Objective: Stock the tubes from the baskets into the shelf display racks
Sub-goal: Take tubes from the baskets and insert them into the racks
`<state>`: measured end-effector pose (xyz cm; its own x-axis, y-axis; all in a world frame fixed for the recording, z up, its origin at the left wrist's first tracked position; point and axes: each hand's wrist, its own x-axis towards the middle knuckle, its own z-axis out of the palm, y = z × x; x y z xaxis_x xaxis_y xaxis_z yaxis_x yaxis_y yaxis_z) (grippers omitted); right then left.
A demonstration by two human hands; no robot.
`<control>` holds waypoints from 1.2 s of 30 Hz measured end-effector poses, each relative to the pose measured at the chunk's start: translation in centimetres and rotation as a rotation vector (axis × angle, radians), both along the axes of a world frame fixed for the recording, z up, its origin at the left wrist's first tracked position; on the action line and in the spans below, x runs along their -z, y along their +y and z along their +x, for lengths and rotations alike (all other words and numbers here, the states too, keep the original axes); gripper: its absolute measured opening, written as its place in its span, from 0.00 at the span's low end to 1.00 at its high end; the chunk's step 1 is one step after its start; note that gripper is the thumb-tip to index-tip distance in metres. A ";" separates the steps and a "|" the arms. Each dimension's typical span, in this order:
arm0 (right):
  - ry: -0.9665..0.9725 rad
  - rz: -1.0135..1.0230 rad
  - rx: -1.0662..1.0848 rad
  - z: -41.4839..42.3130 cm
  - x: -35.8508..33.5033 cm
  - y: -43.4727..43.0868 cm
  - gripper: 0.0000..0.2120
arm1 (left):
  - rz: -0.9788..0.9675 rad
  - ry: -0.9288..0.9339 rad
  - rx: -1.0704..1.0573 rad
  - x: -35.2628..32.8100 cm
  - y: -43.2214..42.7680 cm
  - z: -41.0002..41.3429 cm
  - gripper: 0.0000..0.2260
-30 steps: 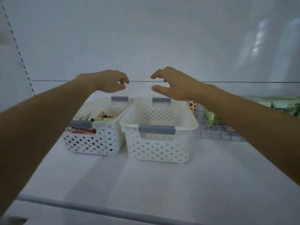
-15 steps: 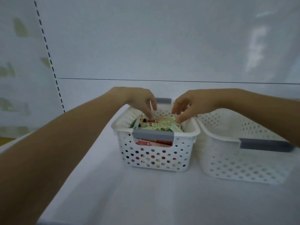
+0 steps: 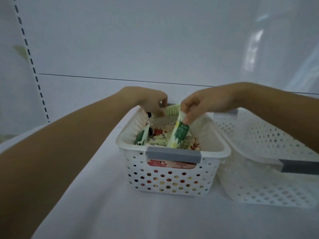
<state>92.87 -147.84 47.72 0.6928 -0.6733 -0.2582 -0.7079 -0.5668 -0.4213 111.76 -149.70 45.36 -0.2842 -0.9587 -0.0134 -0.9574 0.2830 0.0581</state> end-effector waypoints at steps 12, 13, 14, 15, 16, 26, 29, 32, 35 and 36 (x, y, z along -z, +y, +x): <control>-0.987 0.110 0.446 -6.3 -1.8 -3.2 0.03 | -0.012 0.810 -0.146 -2.7 1.1 -2.6 0.05; -1.018 0.094 0.453 -7.0 -2.0 -3.2 0.04 | -0.006 0.820 -0.142 -3.1 1.5 -3.4 0.03; -1.034 0.069 0.455 -7.7 -2.1 -3.3 0.04 | -0.008 0.832 -0.136 -3.5 1.7 -4.2 0.03; -1.039 0.040 0.449 -8.6 -2.3 -3.3 0.04 | -0.011 0.848 -0.131 -3.8 1.9 -5.0 0.04; -1.041 0.012 0.442 -9.5 -2.5 -3.3 0.04 | -0.003 0.872 -0.121 -4.0 2.0 -6.0 0.05; -1.025 -0.119 0.420 -21.9 -2.7 -2.9 0.05 | 0.031 0.914 -0.057 -4.5 1.7 -18.4 0.12; -0.993 -0.160 0.405 -26.1 -2.0 -2.8 0.05 | 0.043 0.924 -0.042 -4.2 1.8 -22.9 0.14; -0.969 -0.204 0.391 -30.0 -1.0 -2.7 0.05 | 0.076 0.946 -0.029 -4.0 1.9 -27.1 0.17; -0.929 -0.271 0.365 -33.2 0.2 -2.6 0.06 | 0.075 0.996 -0.084 -3.5 1.8 -31.0 0.13; -0.922 -0.292 0.351 -34.1 0.5 -2.6 0.05 | 0.065 1.019 -0.128 -3.4 1.8 -32.1 0.10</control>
<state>58.76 -150.43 47.21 0.2909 -0.8272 0.4807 -0.3244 -0.5580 -0.7638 79.65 -147.87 48.76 -0.0855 -0.9885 0.1245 -0.4674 0.1501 0.8712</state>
